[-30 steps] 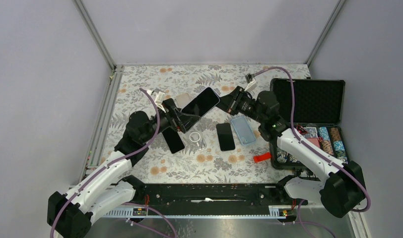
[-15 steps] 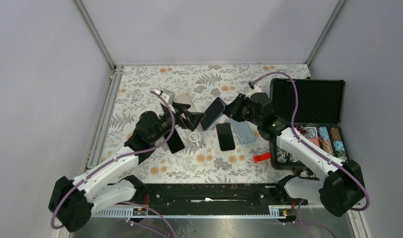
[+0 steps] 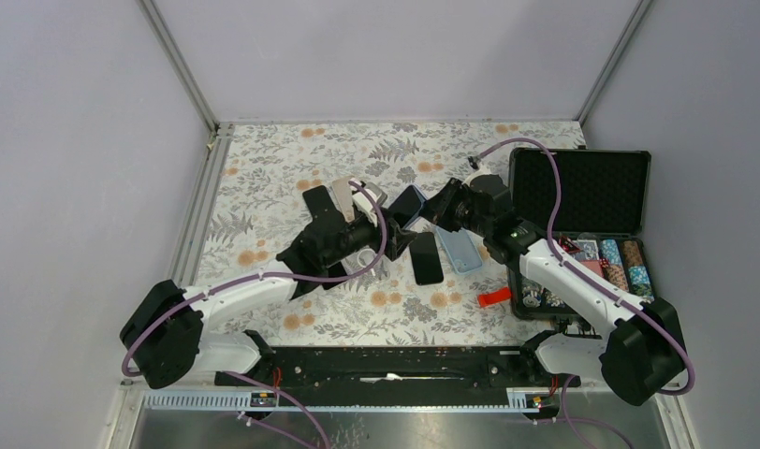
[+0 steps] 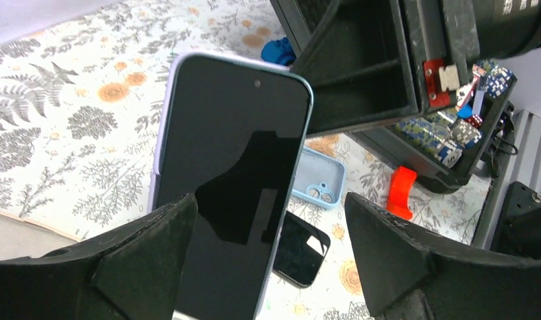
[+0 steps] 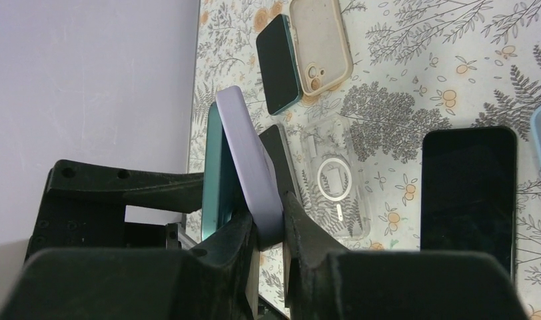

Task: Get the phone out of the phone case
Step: Remove the phone case from the phone.

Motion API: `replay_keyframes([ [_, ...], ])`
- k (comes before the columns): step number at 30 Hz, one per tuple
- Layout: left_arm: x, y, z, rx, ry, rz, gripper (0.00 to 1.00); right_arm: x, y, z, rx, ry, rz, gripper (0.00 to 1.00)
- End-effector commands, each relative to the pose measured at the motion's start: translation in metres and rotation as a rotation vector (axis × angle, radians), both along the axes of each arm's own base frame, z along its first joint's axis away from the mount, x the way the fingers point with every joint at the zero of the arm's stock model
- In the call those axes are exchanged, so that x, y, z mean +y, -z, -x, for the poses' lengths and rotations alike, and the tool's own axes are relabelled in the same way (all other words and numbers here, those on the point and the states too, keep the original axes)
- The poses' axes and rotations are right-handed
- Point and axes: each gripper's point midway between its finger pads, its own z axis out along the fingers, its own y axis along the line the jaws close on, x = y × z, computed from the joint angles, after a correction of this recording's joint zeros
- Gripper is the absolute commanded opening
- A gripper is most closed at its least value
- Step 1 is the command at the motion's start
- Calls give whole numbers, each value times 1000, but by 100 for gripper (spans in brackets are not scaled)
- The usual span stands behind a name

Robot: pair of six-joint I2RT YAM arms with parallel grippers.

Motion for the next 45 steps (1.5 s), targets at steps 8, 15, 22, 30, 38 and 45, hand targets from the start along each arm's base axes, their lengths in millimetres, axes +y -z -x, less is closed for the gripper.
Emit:
replay_keyframes([
  [8, -7, -48, -17, -148, -33, 61, 77, 17, -54, -2, -86, -62, -149, 0],
  [15, -8, -49, -17, -141, -25, 47, 54, 20, -53, 4, -81, -110, -149, 0],
  [22, -6, -34, -25, -139, -47, -45, 61, 21, -58, 11, -75, -153, -151, 0],
  [30, -3, -26, -37, -136, -85, -122, 52, 23, -59, 17, -69, -195, -138, 0],
  [38, 2, -22, -43, -115, -128, -155, 17, 15, -50, 19, -81, -205, -83, 0],
  [45, -1, -25, -40, -106, -114, -131, 18, 13, -51, 23, -103, -244, -76, 0],
])
